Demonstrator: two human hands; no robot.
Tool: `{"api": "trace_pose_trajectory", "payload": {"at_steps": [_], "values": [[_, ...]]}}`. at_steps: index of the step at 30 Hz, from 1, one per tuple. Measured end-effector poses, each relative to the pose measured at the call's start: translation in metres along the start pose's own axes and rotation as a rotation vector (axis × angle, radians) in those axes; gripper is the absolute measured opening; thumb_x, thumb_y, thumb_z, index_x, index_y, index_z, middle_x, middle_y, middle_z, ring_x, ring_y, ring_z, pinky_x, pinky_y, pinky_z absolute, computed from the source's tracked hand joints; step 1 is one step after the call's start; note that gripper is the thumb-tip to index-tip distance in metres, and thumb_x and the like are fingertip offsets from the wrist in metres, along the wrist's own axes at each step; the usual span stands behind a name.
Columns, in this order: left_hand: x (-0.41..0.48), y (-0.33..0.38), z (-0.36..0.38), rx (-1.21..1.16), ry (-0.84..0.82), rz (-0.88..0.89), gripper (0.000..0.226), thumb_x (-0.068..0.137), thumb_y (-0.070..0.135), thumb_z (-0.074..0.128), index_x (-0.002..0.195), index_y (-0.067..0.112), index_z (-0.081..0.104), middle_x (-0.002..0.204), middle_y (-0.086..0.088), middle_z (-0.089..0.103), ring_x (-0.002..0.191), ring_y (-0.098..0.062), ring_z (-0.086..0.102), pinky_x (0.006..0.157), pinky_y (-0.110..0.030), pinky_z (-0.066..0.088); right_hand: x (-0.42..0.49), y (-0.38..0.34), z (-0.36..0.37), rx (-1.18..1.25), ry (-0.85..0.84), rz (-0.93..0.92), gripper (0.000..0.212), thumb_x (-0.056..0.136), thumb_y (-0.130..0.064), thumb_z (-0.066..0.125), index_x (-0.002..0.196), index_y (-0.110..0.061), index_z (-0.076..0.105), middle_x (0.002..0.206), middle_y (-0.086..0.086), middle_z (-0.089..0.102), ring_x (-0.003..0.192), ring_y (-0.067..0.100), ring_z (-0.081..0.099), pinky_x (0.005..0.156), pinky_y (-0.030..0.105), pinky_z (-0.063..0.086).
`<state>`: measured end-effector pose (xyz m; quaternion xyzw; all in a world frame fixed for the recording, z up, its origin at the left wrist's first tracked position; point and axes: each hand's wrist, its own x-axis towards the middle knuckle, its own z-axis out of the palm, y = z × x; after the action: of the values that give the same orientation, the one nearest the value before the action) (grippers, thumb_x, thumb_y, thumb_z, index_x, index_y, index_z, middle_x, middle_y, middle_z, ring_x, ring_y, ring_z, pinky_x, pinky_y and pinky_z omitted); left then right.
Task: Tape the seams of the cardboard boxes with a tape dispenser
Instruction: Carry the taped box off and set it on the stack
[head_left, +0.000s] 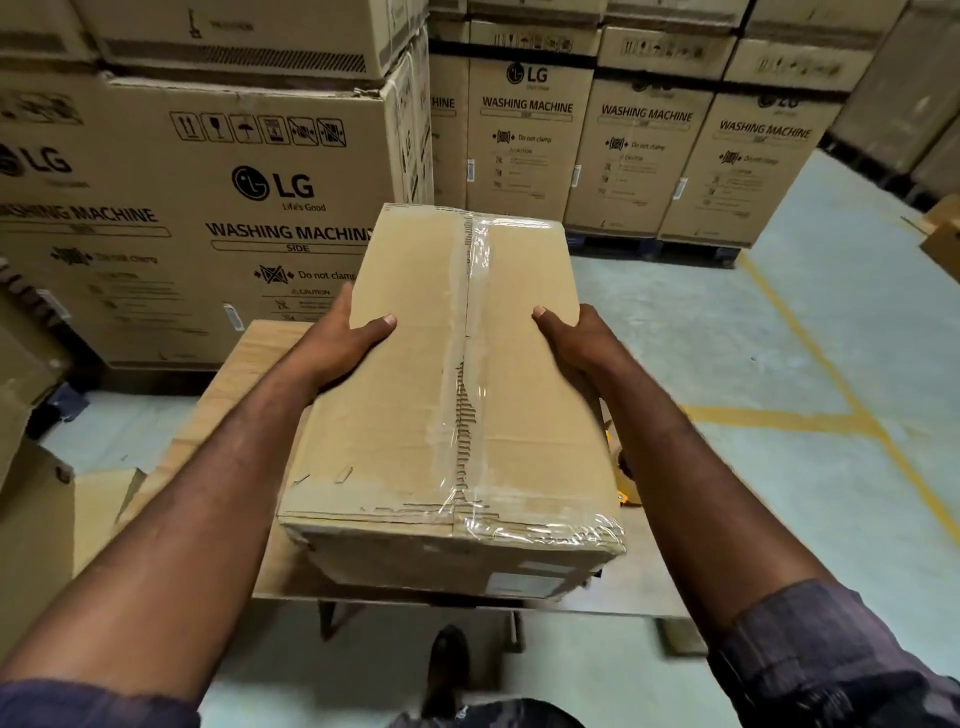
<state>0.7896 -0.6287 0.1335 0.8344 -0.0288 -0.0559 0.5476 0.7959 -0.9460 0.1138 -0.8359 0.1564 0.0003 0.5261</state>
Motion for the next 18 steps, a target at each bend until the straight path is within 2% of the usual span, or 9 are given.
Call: {"api": "trace_pose_trajectory", "payload": {"at_steps": [3, 5, 8, 12, 18], "values": [[-0.055, 0.005, 0.011, -0.019, -0.004, 0.036, 0.044, 0.099, 0.032, 0.061, 0.139, 0.032, 0.042, 0.123, 0.014, 0.064, 0.110, -0.005, 0.062, 0.092, -0.028, 0.050, -0.049, 0.013, -0.016, -0.003, 0.005, -0.025, 0.069, 0.089, -0.060, 0.066, 0.139, -0.015, 0.052, 0.128, 0.003, 0.066, 0.114, 0.024, 0.063, 0.100, 0.040, 0.052], [-0.089, 0.009, 0.020, -0.035, 0.006, 0.046, 0.045, 0.099, 0.029, 0.062, 0.141, 0.028, 0.043, 0.122, 0.010, 0.065, 0.106, -0.005, 0.064, 0.087, -0.027, 0.052, -0.081, 0.023, -0.028, -0.010, 0.010, -0.027, 0.066, 0.092, -0.057, 0.065, 0.140, -0.015, 0.051, 0.126, 0.001, 0.065, 0.112, 0.023, 0.063, 0.097, 0.037, 0.051], [-0.141, 0.015, 0.038, -0.048, 0.019, 0.057, 0.043, 0.099, 0.028, 0.061, 0.139, 0.027, 0.044, 0.117, 0.014, 0.064, 0.101, 0.000, 0.062, 0.077, -0.021, 0.049, -0.131, 0.039, -0.048, -0.018, 0.003, -0.039, 0.067, 0.091, -0.059, 0.065, 0.139, -0.015, 0.052, 0.126, 0.002, 0.066, 0.111, 0.023, 0.065, 0.099, 0.039, 0.053], [-0.194, 0.021, 0.057, -0.054, 0.015, 0.043, 0.046, 0.098, 0.028, 0.063, 0.140, 0.025, 0.044, 0.118, 0.015, 0.064, 0.103, -0.001, 0.063, 0.084, -0.025, 0.051, -0.184, 0.055, -0.075, -0.032, -0.003, -0.019, 0.070, 0.087, -0.063, 0.065, 0.137, -0.014, 0.055, 0.127, 0.004, 0.068, 0.111, 0.024, 0.066, 0.101, 0.042, 0.053], [-0.241, 0.031, 0.096, -0.055, -0.002, 0.079, 0.055, 0.097, 0.024, 0.065, 0.146, 0.025, 0.041, 0.127, 0.009, 0.063, 0.110, -0.002, 0.062, 0.089, -0.024, 0.051, -0.233, 0.085, -0.118, -0.021, 0.010, -0.016, 0.064, 0.092, -0.056, 0.066, 0.139, -0.014, 0.054, 0.125, -0.001, 0.066, 0.110, 0.021, 0.064, 0.100, 0.037, 0.051]]}}
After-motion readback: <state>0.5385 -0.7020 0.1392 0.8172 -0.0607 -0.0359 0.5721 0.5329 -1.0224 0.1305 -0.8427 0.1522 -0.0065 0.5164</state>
